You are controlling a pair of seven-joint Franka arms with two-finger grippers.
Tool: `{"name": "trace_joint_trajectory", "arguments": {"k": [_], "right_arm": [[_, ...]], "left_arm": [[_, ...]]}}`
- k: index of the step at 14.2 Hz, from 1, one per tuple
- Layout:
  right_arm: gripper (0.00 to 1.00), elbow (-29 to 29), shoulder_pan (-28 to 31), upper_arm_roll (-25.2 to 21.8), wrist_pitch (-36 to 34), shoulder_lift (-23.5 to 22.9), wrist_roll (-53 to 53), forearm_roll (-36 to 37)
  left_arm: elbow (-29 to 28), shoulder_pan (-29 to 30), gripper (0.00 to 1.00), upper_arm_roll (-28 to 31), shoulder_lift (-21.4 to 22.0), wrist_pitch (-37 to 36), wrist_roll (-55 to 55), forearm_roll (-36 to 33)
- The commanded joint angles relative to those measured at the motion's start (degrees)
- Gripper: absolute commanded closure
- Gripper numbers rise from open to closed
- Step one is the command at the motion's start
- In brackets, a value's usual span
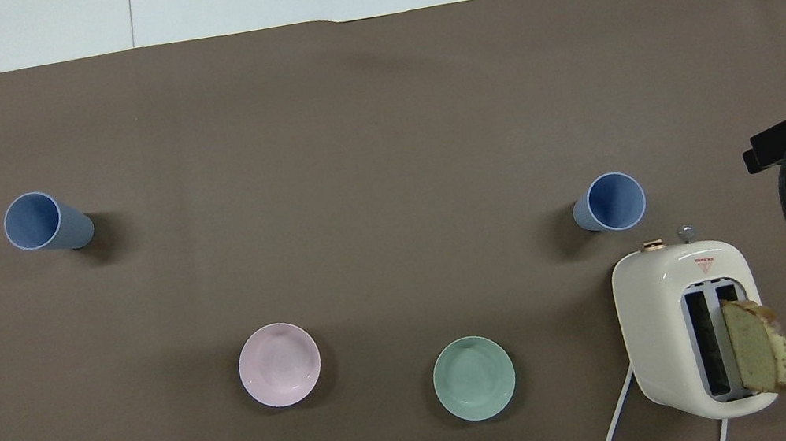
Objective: Stack blue cups with both arms
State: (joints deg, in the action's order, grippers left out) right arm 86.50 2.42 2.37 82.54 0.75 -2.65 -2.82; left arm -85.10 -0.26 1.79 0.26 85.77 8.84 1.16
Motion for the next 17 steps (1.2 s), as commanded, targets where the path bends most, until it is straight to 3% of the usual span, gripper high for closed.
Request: {"name": "trace_joint_trajectory", "arguments": {"k": [1, 17], "right_arm": [[0.00, 0.95, 0.22, 0.18, -0.62, 0.92, 0.10, 0.01], [0.00, 0.86, 0.22, 0.18, -0.80, 1.00, 0.10, 0.01]], "left_arm": [[-0.50, 0.44, 0.00, -0.04, 0.44, 1.23, 0.22, 0.42], [-0.59, 0.35, 0.00, -0.04, -0.17, 3.52, 0.30, 0.60]]}}
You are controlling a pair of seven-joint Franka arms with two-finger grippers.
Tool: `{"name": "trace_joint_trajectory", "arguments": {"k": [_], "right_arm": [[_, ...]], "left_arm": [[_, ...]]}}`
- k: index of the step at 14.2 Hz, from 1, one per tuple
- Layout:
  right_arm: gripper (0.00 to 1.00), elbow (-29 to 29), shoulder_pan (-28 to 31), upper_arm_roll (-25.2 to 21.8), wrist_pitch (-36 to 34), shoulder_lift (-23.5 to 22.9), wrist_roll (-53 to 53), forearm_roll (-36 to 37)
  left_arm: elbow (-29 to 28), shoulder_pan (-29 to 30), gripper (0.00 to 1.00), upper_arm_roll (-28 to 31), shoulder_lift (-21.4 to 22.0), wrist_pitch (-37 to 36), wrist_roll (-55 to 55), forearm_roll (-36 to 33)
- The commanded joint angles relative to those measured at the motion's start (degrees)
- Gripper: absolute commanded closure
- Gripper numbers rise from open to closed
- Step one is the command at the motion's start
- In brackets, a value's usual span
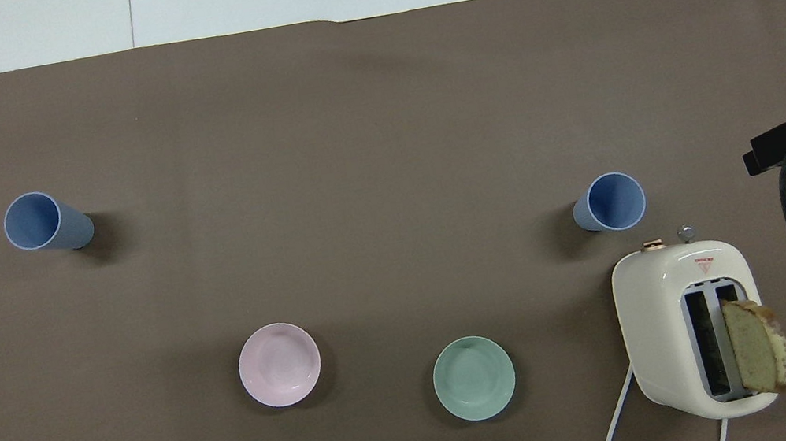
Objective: Stack blue cups with both arms
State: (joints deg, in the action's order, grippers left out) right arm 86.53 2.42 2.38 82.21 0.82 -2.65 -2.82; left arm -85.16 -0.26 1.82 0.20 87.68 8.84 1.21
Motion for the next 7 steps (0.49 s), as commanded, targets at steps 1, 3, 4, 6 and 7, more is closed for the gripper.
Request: {"name": "trace_joint_trajectory", "arguments": {"k": [1, 3, 4, 6, 7], "right_arm": [[0.00, 0.83, 0.22, 0.16, -0.48, 0.94, 0.10, 0.01], [0.00, 0.83, 0.05, 0.25, 0.05, 0.85, 0.10, 0.01], [0.00, 0.83, -0.04, 0.25, 0.14, 0.85, 0.10, -0.08], [0.00, 0.83, -0.04, 0.25, 0.14, 0.85, 0.10, -0.17], [0.00, 0.83, -0.04, 0.25, 0.14, 0.85, 0.10, -0.17]], "left_arm": [[-0.62, 0.43, 0.00, -0.06, -0.37, 2.58, 0.39, 0.55], [-1.06, 0.61, 0.00, -0.06, -1.68, 4.95, 0.39, 0.55], [-1.15, 1.22, 0.00, -0.06, -2.74, 5.83, 0.48, 0.64], [-1.32, 2.19, 0.00, 0.11, -4.85, 8.46, 1.96, 1.86], [-2.02, 2.63, 0.00, 0.12, -5.90, 10.30, 2.58, 2.13]]}}
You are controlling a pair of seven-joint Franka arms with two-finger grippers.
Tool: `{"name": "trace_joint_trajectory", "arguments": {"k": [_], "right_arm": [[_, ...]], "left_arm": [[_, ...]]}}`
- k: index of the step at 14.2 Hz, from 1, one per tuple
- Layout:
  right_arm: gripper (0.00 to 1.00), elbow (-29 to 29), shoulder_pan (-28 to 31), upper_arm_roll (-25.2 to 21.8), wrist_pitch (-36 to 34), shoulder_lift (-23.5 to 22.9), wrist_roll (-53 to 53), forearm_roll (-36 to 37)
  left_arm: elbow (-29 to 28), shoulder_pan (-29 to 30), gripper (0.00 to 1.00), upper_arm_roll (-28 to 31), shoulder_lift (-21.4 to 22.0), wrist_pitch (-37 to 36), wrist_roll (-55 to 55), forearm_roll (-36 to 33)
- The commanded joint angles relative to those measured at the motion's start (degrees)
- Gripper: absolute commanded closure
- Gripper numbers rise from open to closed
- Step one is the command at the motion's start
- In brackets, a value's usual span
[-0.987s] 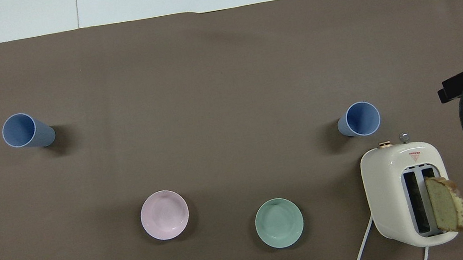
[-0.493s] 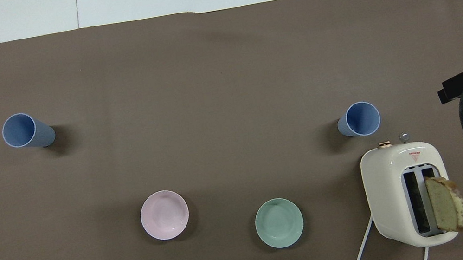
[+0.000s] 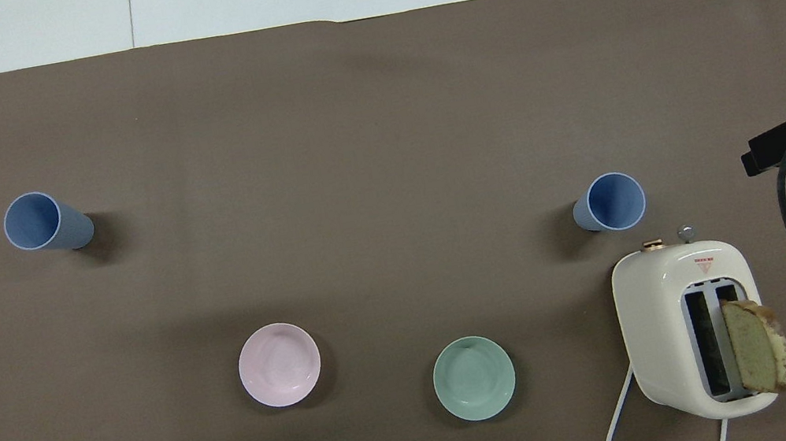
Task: Stack blue cups with both arms
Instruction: 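Move the left gripper to the blue cup nearest it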
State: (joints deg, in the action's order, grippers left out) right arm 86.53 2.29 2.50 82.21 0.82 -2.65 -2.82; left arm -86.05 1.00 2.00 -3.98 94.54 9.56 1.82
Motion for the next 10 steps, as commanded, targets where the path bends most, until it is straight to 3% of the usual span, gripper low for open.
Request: {"name": "trace_joint_trajectory", "arguments": {"k": [1, 10], "right_arm": [[0.00, 0.83, 0.08, 0.14, 0.14, 0.85, 0.10, -0.26], [0.00, 0.65, 0.08, 0.14, 0.14, 0.76, 0.10, -0.87]], "left_arm": [[-2.09, 2.07, 0.00, -0.24, -2.34, 5.46, 2.21, 1.52], [-11.76, 4.98, 0.00, -0.24, -11.48, 24.88, 9.07, 1.96]]}}
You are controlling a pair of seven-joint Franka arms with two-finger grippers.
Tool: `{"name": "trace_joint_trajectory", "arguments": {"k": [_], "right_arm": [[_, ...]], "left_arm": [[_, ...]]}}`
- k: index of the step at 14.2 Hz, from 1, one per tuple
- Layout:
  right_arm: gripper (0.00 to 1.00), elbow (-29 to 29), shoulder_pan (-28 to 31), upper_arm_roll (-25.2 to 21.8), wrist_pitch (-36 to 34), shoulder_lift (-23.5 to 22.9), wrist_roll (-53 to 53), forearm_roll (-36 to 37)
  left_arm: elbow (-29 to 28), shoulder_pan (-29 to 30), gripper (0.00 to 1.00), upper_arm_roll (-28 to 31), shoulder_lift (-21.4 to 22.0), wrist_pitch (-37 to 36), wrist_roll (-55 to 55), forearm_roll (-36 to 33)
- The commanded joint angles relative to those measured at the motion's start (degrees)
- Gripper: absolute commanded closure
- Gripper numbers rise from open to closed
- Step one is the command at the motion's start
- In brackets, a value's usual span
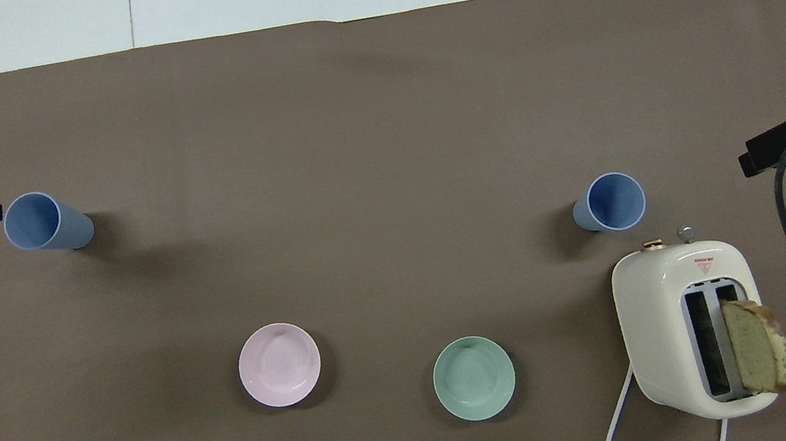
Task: Stack blue cups with both arms
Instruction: 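Move the left gripper to the blue cup nearest it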
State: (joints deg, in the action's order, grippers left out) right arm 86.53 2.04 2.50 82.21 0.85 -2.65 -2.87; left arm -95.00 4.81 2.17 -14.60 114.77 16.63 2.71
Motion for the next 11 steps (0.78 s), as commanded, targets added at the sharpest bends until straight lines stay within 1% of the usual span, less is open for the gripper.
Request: {"name": "trace_joint_trajectory", "arguments": {"k": [1, 2, 3, 4, 6, 7, 8, 9, 11], "right_arm": [[0.00, 0.66, 0.51, 0.14, 0.14, 0.73, 0.10, -0.82], [0.00, 0.74, 0.77, 0.14, 0.14, 0.73, 0.10, -0.82], [0.00, 0.66, 0.86, 0.14, 0.14, 0.73, 0.10, -0.82], [0.00, 0.74, 0.87, 0.05, 0.14, 0.73, 0.10, -0.82], [0.00, 0.66, 0.87, 0.14, 0.14, 0.73, 0.10, -0.82], [0.00, 0.74, 0.87, 0.14, 0.14, 0.73, 0.10, -0.82], [0.00, 0.66, 0.87, 0.14, 0.14, 0.73, 0.10, -0.82], [0.00, 0.66, 0.87, 0.14, 0.14, 0.73, 0.10, -0.82], [0.00, 0.66, 0.87, 0.14, 0.14, 0.73, 0.10, -0.82]], "left_arm": [[-3.17, 1.60, 0.03, -0.41, -1.91, 6.50, 2.35, 1.16], [-3.17, 1.61, 0.10, -0.41, -3.14, 7.48, 2.79, 1.25], [-3.17, 1.69, 0.16, -0.41, -4.11, 8.36, 2.79, 2.12], [-3.61, 1.69, 0.25, -0.41, -4.90, 9.33, 2.88, 3.00], [-5.80, 1.61, 0.40, -0.41, -5.00, 11.26, 2.80, 3.27], [-6.59, 1.69, 0.50, -0.41, -4.82, 11.44, 2.79, 3.44], [-7.04, 1.69, 0.78, -0.41, -4.65, 11.36, 2.79, 4.05], [-7.13, 1.69, 1.00, -0.41, -4.56, 11.10, 2.71, 4.41], [-6.95, 1.61, 1.00, -0.41, -4.56, 10.04, 2.79, 4.41]]}}
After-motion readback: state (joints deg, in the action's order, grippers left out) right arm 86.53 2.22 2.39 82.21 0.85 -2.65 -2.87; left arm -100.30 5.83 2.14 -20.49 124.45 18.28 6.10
